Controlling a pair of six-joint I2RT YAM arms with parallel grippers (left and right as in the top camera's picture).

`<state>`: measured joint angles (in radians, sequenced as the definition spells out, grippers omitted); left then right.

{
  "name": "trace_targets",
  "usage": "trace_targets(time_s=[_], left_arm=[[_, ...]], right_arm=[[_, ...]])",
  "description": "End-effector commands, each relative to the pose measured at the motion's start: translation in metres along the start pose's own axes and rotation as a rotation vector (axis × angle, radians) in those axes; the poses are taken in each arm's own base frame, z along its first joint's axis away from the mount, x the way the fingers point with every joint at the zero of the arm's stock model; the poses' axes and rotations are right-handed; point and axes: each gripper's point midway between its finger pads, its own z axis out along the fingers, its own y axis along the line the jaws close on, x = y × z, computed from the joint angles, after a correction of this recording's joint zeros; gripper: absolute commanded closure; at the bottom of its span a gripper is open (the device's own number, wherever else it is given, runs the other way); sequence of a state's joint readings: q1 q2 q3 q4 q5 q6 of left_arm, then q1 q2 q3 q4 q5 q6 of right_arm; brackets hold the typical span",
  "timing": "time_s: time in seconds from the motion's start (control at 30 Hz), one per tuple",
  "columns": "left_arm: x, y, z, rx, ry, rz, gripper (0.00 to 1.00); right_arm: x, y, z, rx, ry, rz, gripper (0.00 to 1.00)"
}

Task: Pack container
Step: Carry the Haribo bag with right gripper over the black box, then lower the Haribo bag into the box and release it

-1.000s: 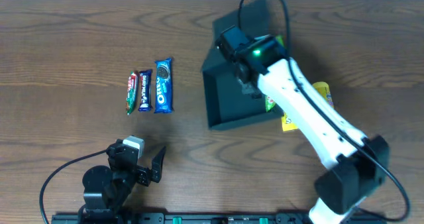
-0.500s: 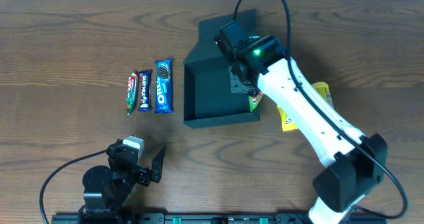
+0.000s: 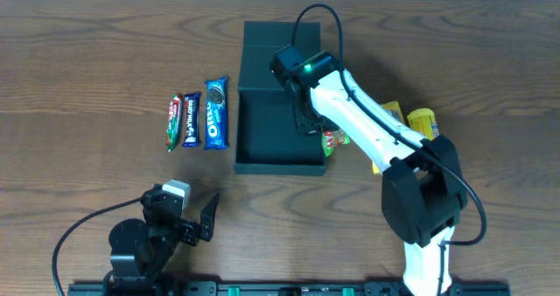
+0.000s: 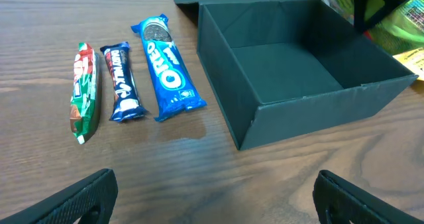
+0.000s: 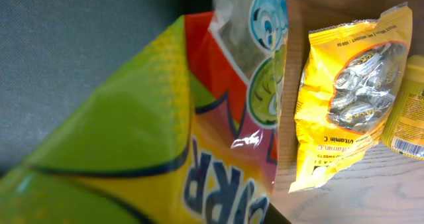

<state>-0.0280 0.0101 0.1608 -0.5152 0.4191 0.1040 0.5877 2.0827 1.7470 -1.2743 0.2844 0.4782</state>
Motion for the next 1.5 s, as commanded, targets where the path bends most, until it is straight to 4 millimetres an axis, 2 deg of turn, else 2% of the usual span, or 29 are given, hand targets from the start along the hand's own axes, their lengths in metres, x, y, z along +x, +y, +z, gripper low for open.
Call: trace_targets(time_s=[0.0,0.2,0.37,0.5,0.63,0.73,0.8,0.9,1.0,1.1,1.3,1.47], left_arm=[[0.006,-0.001,0.002,0.009,0.009,-0.012,0.05],[0.006,-0.001,0.002,0.009,0.009,-0.012,0.04],[0.006,-0.001,0.002,0.009,0.009,-0.012,0.05],[0.006,-0.001,0.002,0.009,0.009,-0.012,0.05],[0.006,-0.001,0.002,0.009,0.009,-0.012,0.04],[0.006,-0.001,0.002,0.009,0.009,-0.012,0.04],[0.006,-0.001,0.002,0.009,0.009,-0.012,0.05],[0.006,-0.001,0.002,0.009,0.009,-0.012,0.05],[0.006,-0.001,0.002,0.009,0.009,-0.012,0.05],[0.006,-0.001,0.002,0.009,0.009,-0.012,0.04],[0.006,-0.001,0.002,0.009,0.009,-0.012,0.05],[0.006,-0.001,0.002,0.009,0.009,-0.012,0.05]], right_arm=[[-0.003,-0.004,0.0,0.022,-0.014,-0.004,0.99],[-0.001,-0.009,-0.003,0.041,-0.006,-0.034,0.99],[0.001,-0.032,-0.016,0.146,-0.006,-0.051,0.99],[-0.002,-0.031,-0.032,0.132,-0.029,-0.049,0.99],[-0.014,-0.018,-0.071,0.083,-0.128,-0.069,0.99],[-0.022,0.004,-0.11,0.031,-0.252,-0.152,0.99],[-0.024,0.02,-0.129,0.001,-0.32,-0.222,0.99],[-0.018,0.047,-0.142,-0.042,-0.367,-0.249,0.99],[-0.004,0.064,-0.141,-0.073,-0.346,-0.189,0.98],[0.004,0.07,-0.136,-0.077,-0.327,-0.128,0.98],[0.02,0.059,-0.103,-0.026,-0.207,0.025,0.98],[0.025,0.075,-0.075,-0.02,-0.129,0.016,0.98]])
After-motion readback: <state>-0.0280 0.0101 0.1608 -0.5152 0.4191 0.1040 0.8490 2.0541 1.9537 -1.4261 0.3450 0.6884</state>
